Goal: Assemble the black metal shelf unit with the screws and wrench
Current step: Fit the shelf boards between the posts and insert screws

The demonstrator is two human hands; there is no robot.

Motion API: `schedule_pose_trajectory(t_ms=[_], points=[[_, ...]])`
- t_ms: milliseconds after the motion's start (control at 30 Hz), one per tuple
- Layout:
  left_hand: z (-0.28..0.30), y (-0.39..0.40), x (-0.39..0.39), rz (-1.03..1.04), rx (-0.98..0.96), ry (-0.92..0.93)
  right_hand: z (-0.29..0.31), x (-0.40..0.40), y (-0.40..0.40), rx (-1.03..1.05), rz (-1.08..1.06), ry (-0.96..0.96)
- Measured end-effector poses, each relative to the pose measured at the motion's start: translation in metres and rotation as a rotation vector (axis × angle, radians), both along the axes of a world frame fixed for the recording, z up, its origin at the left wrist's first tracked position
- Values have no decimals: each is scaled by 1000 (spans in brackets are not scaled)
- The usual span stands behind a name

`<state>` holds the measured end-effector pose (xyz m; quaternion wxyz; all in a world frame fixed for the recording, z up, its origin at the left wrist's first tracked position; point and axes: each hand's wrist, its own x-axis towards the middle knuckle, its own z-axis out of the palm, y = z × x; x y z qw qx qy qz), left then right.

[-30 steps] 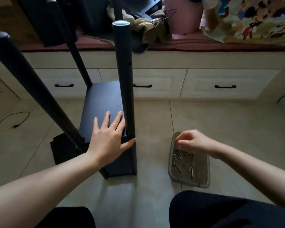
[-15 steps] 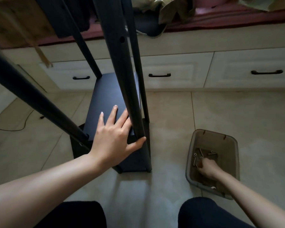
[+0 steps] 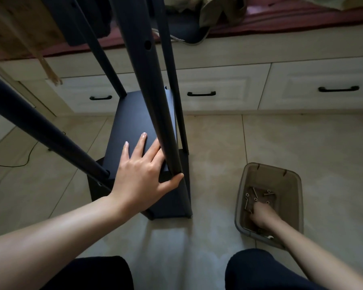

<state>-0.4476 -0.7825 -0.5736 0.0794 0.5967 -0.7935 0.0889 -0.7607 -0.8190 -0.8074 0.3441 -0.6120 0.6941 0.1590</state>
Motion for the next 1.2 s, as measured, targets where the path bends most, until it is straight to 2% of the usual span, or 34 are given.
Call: schedule_pose_trajectory(t_ms=[133,300,433,567,700,800,933,1200], points=[[5,0,0,21,62,-15,25,-4,2,-22,-18,-29],[11,2,0,79,194,-76,90,2,6,-26,-26,-155],[12,1,1,89,220,-124,166,19,15,-34,-31,-374],[13,-2,4,65,227,-106,240,52,28,-24,-183,-680],[14,-3,7,48,229,-94,292,83,37,38,-247,-797],[14,-5,7,37,236,-84,304,101,43,106,-325,-820],[14,-8,8,26,244,-87,294,120,47,84,-394,-780],[12,-10,11,6,225,-90,286,132,33,-44,-315,-683]])
